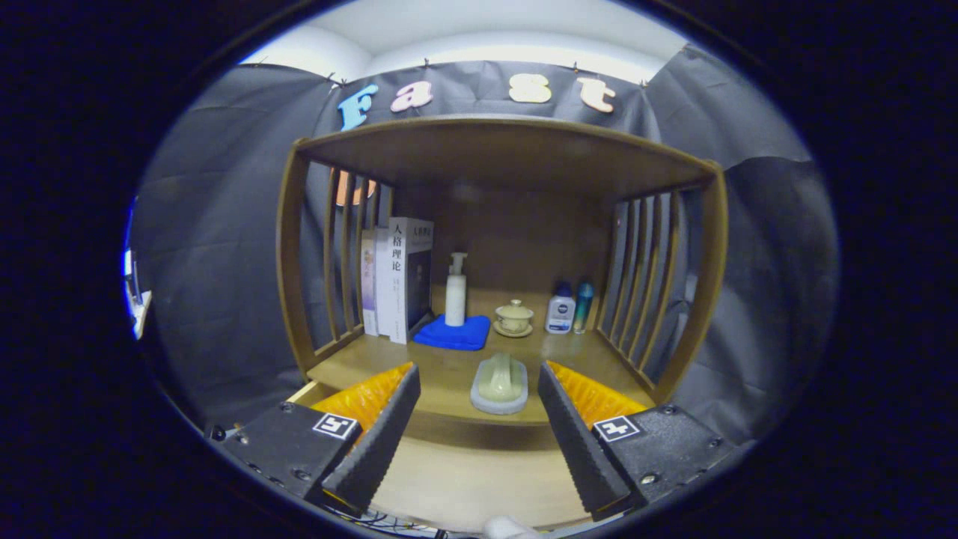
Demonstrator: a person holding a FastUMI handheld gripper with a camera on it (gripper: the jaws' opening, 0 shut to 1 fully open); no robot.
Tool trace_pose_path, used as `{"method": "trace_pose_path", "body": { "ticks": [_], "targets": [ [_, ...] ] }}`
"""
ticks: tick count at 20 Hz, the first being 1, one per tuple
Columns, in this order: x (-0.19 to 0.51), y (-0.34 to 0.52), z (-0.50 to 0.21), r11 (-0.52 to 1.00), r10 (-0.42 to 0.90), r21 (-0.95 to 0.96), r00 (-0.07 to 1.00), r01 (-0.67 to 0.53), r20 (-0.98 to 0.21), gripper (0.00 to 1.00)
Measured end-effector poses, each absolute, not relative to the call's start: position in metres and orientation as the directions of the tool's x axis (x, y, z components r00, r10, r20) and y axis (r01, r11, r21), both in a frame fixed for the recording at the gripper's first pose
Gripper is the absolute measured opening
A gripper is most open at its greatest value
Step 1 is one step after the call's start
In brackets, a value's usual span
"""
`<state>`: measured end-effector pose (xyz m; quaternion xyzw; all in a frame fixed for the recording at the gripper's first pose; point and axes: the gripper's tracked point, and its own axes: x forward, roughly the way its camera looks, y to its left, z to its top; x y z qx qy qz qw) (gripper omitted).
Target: Pull open the drawer, take out the items inside it, and place them on the countertop above the cabinet.
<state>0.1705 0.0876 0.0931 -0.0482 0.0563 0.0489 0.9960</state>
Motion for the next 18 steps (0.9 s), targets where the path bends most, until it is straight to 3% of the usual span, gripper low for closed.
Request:
{"method": "trace_pose_path", "body": {
  "ticks": [8,18],
  "targets": [
    [0.097,0.057,0.039,0.996,0.043,-0.071,0.997,-0.048,-0.07,1.0],
    [0.056,0.062,-0.066,0.998,0.056,-0.006,0.984,-0.058,-0.168,1.0]
  ]
}}
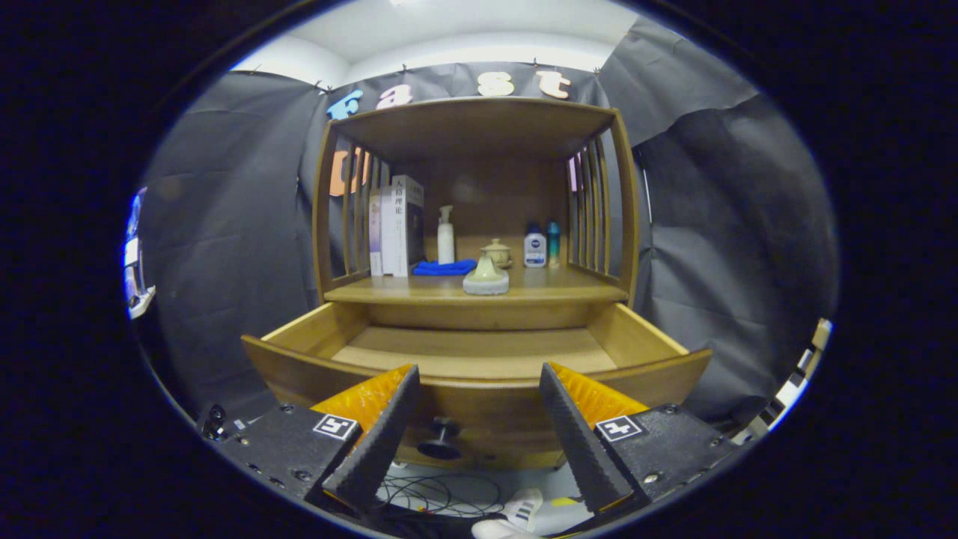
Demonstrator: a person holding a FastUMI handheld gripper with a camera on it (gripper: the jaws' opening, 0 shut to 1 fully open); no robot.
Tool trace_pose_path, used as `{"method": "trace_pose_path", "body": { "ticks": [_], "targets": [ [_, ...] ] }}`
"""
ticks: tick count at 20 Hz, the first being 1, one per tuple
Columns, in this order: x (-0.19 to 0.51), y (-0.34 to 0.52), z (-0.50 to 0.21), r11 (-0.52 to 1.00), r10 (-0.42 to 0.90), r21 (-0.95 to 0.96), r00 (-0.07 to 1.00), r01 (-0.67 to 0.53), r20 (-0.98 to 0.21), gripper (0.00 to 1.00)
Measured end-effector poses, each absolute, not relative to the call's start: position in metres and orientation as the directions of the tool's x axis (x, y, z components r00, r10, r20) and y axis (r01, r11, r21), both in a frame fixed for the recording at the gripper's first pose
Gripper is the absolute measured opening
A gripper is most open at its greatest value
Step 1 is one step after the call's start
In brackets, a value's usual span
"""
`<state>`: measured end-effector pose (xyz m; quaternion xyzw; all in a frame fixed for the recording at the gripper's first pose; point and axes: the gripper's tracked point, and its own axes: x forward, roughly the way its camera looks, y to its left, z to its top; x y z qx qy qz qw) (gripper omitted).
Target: Pull open the drawer, take out the items inside it, and place them on the countertop above the cabinet.
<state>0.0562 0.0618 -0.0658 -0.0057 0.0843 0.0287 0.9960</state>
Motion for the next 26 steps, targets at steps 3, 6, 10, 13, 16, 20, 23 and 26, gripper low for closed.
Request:
{"method": "trace_pose_path", "body": {
  "ticks": [3,6,10,13,16,20,23,26],
  "targets": [
    [0.051,0.069,-0.093,0.998,0.07,0.01,0.975,-0.069,-0.21,1.0],
    [0.055,0.077,-0.114,0.997,0.073,0.001,0.968,-0.075,-0.24,1.0],
    [0.07,0.083,-0.122,0.999,0.048,-0.008,0.974,-0.051,-0.219,1.0],
    [0.077,0.089,-0.131,0.999,0.036,-0.011,0.974,-0.04,-0.224,1.0],
    [0.08,0.088,-0.13,0.999,-0.004,-0.047,0.984,-0.005,-0.18,1.0],
    [0.086,0.088,-0.13,0.999,-0.024,-0.046,0.983,0.016,-0.18,1.0],
    [0.094,0.086,-0.128,0.999,-0.009,-0.037,0.983,0.002,-0.182,1.0],
    [0.102,0.083,-0.127,0.999,-0.003,-0.048,0.983,-0.006,-0.183,1.0]
  ]
}}
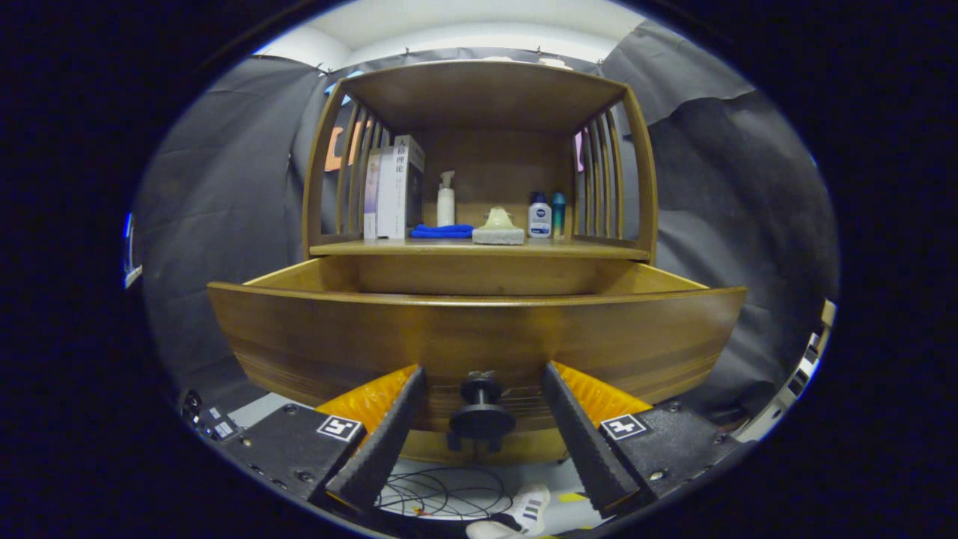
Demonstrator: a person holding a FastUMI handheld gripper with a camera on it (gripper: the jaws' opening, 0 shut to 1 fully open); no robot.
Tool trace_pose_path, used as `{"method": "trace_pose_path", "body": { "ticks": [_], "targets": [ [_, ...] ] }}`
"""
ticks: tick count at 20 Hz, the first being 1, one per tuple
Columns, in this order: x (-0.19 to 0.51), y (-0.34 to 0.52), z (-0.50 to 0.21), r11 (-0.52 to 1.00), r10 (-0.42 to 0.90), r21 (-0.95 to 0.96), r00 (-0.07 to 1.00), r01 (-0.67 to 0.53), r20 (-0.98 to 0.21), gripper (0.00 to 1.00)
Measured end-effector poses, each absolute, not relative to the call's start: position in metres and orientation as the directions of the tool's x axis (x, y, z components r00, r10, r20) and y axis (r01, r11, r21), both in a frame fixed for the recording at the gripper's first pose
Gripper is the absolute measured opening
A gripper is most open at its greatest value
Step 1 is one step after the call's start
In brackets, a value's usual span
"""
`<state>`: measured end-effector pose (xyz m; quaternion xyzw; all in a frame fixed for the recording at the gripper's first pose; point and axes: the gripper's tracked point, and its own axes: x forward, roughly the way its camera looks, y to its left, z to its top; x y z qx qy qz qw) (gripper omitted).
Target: Pull open the drawer, take out the items inside it, and place them on the countertop above the cabinet.
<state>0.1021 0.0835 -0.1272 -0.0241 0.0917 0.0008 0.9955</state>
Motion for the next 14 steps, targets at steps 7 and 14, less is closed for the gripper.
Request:
{"method": "trace_pose_path", "body": {
  "ticks": [7,14],
  "targets": [
    [0.135,0.083,-0.121,0.999,-0.001,-0.049,0.983,-0.008,-0.185,1.0],
    [0.173,0.087,-0.114,0.999,-0.008,-0.044,0.983,0.0,-0.181,1.0]
  ]
}}
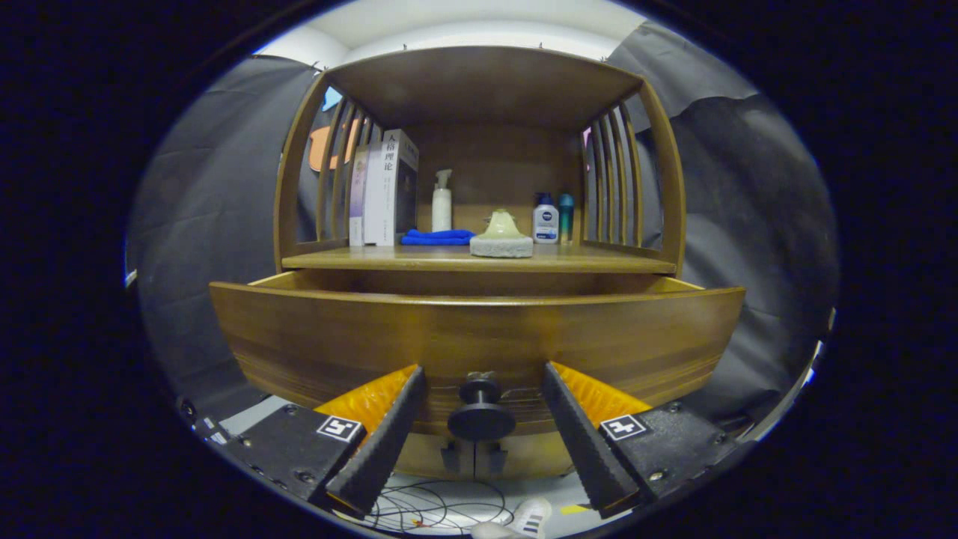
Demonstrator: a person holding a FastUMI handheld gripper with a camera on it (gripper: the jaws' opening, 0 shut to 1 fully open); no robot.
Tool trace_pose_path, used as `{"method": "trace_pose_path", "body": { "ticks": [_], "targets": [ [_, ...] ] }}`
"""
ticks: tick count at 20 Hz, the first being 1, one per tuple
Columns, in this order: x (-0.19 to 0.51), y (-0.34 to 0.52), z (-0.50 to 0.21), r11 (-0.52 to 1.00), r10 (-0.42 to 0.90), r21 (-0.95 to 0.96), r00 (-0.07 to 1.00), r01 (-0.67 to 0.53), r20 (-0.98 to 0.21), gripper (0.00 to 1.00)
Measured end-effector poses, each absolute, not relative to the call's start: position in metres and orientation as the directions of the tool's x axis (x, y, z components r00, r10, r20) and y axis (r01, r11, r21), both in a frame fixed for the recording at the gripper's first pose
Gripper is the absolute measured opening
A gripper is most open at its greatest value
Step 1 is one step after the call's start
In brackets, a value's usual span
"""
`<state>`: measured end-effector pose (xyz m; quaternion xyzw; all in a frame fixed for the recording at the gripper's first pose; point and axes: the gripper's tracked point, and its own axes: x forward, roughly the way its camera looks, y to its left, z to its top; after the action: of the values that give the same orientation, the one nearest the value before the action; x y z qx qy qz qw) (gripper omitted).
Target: Pull open the drawer, take out the items inside it, and place them on the countertop above the cabinet.
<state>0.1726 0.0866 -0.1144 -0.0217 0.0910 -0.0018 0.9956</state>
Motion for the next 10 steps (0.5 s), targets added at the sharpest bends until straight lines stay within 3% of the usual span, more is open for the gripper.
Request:
{"method": "trace_pose_path", "body": {
  "ticks": [10],
  "targets": [
    [0.218,0.089,-0.113,0.999,-0.018,-0.045,0.983,0.01,-0.184,1.0]
  ]
}}
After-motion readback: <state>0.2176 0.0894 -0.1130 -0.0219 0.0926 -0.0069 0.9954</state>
